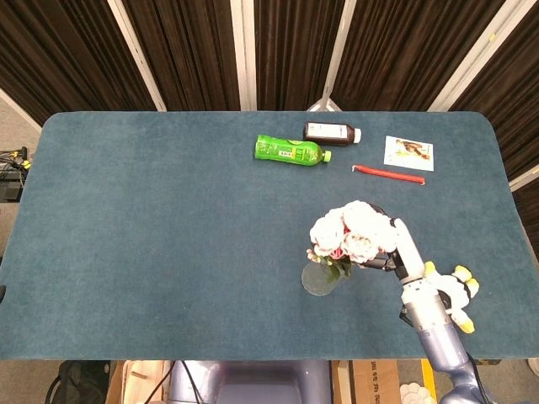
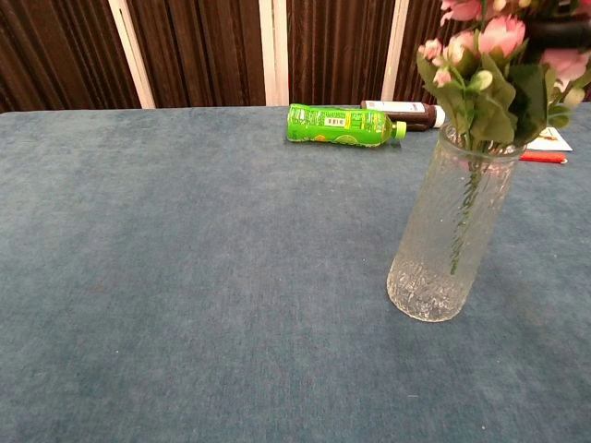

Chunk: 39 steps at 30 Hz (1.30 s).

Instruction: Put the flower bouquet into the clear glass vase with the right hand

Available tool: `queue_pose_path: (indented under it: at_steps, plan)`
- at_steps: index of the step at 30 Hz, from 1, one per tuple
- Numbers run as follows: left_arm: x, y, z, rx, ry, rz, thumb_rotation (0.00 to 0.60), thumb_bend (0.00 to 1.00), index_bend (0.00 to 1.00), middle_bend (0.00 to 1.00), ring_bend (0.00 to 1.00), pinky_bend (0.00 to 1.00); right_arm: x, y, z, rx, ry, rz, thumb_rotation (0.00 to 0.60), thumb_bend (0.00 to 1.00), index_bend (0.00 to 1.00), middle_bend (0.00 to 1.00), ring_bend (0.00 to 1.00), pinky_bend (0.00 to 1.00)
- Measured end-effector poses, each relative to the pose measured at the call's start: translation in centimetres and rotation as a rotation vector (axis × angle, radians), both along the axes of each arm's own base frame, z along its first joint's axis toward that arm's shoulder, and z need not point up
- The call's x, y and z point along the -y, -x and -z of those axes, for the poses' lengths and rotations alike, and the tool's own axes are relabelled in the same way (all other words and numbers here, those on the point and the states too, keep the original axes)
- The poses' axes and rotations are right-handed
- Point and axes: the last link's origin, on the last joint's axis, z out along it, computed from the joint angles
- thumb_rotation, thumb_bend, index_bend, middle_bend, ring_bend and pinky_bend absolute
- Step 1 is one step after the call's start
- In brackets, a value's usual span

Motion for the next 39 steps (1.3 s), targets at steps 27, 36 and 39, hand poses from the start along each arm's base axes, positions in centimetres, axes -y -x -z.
queue_pose_path:
  at_steps: [27, 36, 39]
  plan:
    - [0.0, 0.0, 0.0, 0.014, 0.003, -0.005, 0.600, 0.31, 0.13, 0.00, 0.00, 0.04, -1.7, 5.2, -6.7, -0.233, 0.010, -0.049, 0.600, 0.00, 0.00, 0.01, 0.01, 0.00]
    - [0.0, -0.2, 0.1, 0.018, 0.007, 0.001, 0.600, 0.31, 0.13, 0.00, 0.00, 0.04, -2.7, 10.2, -12.8, -0.355, 0.112, 0.066, 0.600, 0.00, 0.00, 0.01, 0.04, 0.00]
    - [0.0, -0.2, 0.1, 0.016, 0.007, 0.006, 0.600, 0.30, 0.13, 0.00, 0.00, 0.04, -2.9, 11.2, -13.7, -0.428, 0.176, 0.094, 0.600, 0.00, 0.02, 0.02, 0.04, 0.00]
